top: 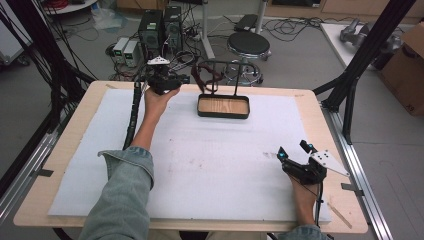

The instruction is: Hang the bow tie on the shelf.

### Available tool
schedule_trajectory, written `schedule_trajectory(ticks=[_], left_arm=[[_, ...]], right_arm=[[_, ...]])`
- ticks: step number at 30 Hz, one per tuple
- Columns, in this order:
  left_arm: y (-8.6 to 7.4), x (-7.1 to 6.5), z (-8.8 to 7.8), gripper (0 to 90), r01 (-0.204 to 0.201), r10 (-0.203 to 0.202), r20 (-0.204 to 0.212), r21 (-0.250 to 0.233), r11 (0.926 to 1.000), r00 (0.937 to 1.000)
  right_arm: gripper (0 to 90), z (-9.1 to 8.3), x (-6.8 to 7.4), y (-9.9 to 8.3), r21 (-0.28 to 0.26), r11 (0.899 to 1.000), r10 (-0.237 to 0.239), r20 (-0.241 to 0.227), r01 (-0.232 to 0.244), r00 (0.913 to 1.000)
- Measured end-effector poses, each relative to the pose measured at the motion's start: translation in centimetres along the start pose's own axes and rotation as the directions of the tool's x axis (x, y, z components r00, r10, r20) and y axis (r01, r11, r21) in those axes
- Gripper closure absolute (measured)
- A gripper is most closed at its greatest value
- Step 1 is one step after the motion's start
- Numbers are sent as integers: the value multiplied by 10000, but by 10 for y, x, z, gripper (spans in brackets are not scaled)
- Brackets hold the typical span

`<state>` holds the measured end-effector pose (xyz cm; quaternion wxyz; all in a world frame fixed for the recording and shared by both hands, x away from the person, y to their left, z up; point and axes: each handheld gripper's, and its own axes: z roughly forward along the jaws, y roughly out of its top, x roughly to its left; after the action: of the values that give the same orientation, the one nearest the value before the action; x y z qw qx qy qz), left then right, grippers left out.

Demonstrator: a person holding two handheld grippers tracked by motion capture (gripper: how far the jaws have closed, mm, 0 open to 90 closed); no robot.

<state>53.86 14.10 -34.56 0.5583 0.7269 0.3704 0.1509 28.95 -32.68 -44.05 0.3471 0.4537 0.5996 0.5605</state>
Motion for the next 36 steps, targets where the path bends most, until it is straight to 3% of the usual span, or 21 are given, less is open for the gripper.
schedule_trajectory(ticks=[7,11,16,27,33,36], left_arm=[[3,-7,-14,598,-861,864,-217,111,9962,9960],[5,-11,-28,523,-1052,1051,-167,-52,9944,9943],[7,-20,-49,451,-1546,1537,-330,-279,9876,9876],[5,-27,-101,306,-1801,1755,-561,-901,9795,9829],[1,-33,-129,267,-2155,2091,-719,-964,9717,9752],[-3,-37,-142,236,-2566,2487,-930,-858,9627,9641]], right_arm=[[122,0,0,0,0,10000,25,9,-25,10000],[122,0,0,0,4,10000,29,23,-29,10000],[121,0,0,0,7,10000,78,66,-78,9999],[121,-1,-1,0,1,9999,143,90,-143,9999],[122,0,-1,0,-2,9999,143,117,-143,9998],[121,0,-1,0,0,9999,166,110,-166,9998]])
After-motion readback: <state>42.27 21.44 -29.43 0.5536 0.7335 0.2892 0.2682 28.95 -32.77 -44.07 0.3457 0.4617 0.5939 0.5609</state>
